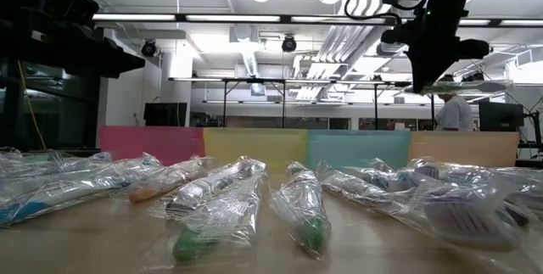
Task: Pick & Place Toothbrushes
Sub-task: Put the green toothbrush into the orange bin
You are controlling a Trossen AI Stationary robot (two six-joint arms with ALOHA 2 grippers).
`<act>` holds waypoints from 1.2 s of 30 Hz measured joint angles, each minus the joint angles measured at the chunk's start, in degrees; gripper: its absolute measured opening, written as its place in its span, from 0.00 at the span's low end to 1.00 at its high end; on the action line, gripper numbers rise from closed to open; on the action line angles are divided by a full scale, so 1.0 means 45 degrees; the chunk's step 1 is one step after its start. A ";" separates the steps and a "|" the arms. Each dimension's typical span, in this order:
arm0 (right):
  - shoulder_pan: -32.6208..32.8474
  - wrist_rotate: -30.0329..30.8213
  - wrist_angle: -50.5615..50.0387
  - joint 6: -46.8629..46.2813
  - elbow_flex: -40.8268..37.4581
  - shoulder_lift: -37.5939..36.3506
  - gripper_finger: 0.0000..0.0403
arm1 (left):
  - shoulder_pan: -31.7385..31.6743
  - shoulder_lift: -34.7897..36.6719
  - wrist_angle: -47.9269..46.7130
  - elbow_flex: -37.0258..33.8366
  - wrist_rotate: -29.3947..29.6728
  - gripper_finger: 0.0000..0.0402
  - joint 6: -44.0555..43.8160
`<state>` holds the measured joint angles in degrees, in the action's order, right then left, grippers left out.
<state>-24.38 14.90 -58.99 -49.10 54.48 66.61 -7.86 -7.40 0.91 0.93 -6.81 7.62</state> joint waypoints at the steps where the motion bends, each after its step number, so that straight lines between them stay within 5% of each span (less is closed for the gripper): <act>1: -0.0373 0.0004 0.0135 0.0392 0.0000 0.0000 0.04 | 0.0000 0.0003 0.0000 0.0000 -0.0005 0.37 0.0000; 18: -0.5120 -0.0113 0.3268 0.4804 0.0000 0.0123 0.05 | 0.0004 0.0003 0.0000 0.0000 -0.0005 0.37 0.0004; 36: -0.7089 -0.0419 0.4247 0.6351 0.0000 0.3566 0.05 | 0.0004 0.0004 0.0000 0.0000 -0.0001 0.37 0.0001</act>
<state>-56.28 13.01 -39.88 -20.52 54.48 82.65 -7.84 -7.38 0.91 0.93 -6.81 7.62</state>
